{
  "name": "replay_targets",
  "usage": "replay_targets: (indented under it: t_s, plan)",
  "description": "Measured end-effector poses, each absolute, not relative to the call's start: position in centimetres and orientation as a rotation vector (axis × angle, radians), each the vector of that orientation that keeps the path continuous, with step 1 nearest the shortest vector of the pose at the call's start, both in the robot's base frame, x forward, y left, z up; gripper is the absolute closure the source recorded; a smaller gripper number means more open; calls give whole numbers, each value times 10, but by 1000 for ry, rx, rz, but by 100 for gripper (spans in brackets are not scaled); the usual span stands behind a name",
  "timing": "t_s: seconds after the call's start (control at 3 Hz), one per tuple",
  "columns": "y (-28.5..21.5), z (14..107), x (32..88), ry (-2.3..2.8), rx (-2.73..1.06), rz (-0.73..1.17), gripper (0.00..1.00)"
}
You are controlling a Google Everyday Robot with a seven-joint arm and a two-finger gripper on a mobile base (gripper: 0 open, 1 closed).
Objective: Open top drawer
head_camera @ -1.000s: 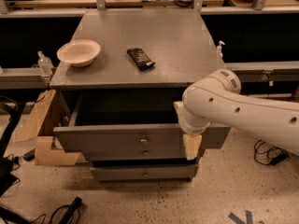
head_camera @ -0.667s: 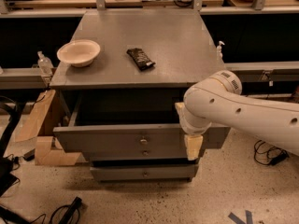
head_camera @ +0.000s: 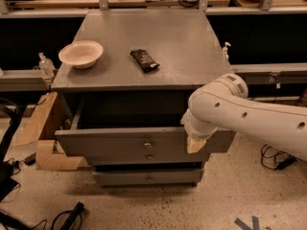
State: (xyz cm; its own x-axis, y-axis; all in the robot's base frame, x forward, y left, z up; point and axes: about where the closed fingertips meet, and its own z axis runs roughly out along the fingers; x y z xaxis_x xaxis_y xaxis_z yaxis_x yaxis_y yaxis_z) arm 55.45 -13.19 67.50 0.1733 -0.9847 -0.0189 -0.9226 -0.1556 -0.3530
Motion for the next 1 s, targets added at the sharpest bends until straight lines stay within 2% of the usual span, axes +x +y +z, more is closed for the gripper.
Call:
replay_targets:
  t_s: [0.67, 1.0]
  plan:
    - [-138, 657, 535, 1887, -2152, -252, 85]
    - [-138, 664, 535, 1887, -2152, -252, 100]
